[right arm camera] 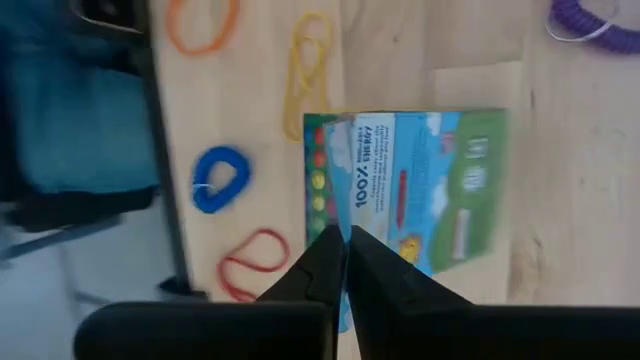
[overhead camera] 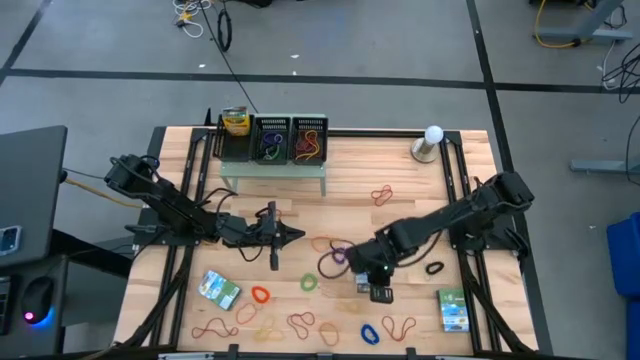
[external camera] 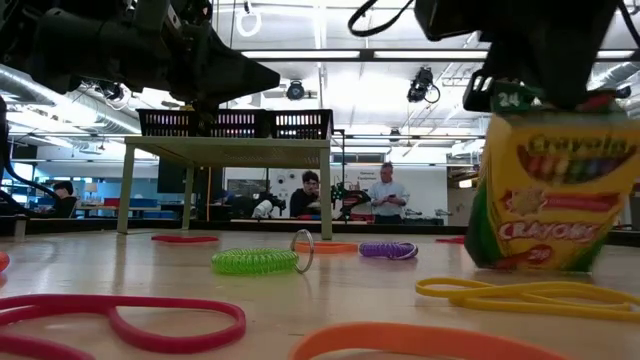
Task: Pick & Place Office Desk Supplies
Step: Put the crayon box into the left black bin on the shelf
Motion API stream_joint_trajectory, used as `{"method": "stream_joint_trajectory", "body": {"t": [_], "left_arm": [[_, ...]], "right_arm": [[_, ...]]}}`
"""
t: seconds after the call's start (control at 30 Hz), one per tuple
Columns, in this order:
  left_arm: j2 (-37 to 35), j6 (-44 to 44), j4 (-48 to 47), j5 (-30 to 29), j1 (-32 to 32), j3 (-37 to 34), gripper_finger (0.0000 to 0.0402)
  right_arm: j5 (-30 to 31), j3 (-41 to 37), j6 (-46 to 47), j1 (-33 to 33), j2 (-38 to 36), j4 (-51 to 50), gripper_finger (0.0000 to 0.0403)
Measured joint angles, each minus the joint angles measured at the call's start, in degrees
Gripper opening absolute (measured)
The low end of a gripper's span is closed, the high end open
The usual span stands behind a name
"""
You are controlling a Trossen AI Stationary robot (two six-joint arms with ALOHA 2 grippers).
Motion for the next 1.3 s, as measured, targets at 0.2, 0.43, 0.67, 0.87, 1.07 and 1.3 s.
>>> {"method": "stream_joint_trajectory", "body": {"t": [0.2, 0.43, 0.67, 0.87, 1.07, 1.3], "left_arm": [[0.0, 0.0, -0.48, 0.0, 0.0, 0.0, 0.0011], [0.0, -0.02, -0.5, 0.0, 0.0, -0.02, 0.0011], [0.0, -0.02, -0.48, 0.0, 0.0, -0.02, 0.0011], [0.0, -0.02, -0.48, 0.0, 0.0, -0.02, 0.0011], [0.0, -0.06, -0.48, 0.0, 0.0, -0.02, 0.0011], [0.0, -0.07, -0.48, 0.0, 0.0, -0.02, 0.0011]], "right_arm": [[-4.81, 0.0, -1.19, -3.13, -0.3, 0.96, 0.0018], [-9.6, 0.0, -1.62, -4.8, -0.3, 3.15, 0.0018], [-9.14, 0.0, -1.1, -6.47, -0.3, 3.11, 0.0018], [-8.55, 0.0, -0.76, -7.18, -0.3, 2.87, 0.0018], [-8.78, 0.0, 1.52, -7.23, -0.3, 4.92, 0.0018], [-8.71, 0.0, 2.15, -7.4, -0.3, 8.3, 0.0018]]}}
